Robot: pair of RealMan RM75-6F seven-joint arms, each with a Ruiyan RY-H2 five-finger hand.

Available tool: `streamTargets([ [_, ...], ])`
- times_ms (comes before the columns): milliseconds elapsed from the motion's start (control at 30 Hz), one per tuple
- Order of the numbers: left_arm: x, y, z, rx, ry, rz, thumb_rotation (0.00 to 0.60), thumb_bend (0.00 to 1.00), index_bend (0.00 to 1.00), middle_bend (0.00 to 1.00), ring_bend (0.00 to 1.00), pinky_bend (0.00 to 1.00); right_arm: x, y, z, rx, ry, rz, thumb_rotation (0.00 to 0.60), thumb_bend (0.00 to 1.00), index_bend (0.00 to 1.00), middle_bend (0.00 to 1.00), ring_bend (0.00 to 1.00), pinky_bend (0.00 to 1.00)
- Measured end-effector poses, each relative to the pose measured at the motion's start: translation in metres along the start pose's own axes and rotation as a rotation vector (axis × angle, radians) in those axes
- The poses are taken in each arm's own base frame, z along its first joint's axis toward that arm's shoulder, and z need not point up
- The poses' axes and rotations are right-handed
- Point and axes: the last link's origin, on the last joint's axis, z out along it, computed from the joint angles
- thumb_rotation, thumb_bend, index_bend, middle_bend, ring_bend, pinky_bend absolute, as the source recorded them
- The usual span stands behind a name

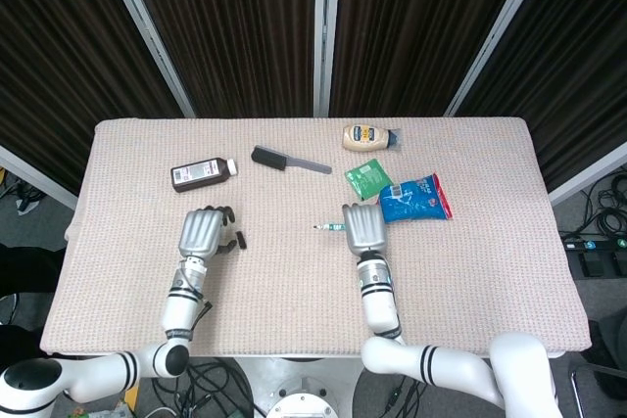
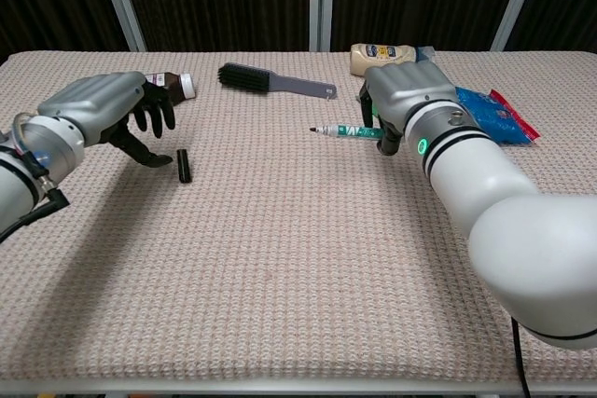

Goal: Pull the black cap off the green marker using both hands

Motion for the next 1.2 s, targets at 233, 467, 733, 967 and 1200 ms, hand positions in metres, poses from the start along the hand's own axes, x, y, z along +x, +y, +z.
streamTargets([
  [233,0.009,-0.006,0.0,-0.014,0.033,-0.009,0.6,0.07,0.27,0.28,0.28,0.37,0.004,0.001,-0.003,0.016,0.01,0.02,0.6,0.07,0.4,0.43,0.53,0.72],
  [467,0.027,-0.016,-0.006,0.006,0.094,-0.031,0.6,0.06,0.27,0.28,0.25,0.33,0.019,0.01,-0.014,0.027,0.071,0.063,0.6,0.07,0.37,0.43,0.47,0.69],
  [733,0.05,-0.053,-0.04,0.033,0.216,0.038,0.6,0.06,0.27,0.26,0.18,0.21,0.042,0.059,-0.059,0.03,0.307,0.066,0.6,0.07,0.32,0.33,0.22,0.35],
  [967,0.052,-0.086,-0.097,0.061,0.261,0.082,0.6,0.06,0.25,0.24,0.14,0.18,0.032,0.156,-0.132,-0.077,0.339,0.095,0.6,0.07,0.28,0.29,0.17,0.33],
  [1200,0.042,-0.1,-0.14,0.101,0.258,0.057,0.6,0.06,0.25,0.24,0.14,0.18,0.001,0.199,-0.181,-0.17,0.258,0.114,0.6,0.07,0.19,0.24,0.12,0.19],
])
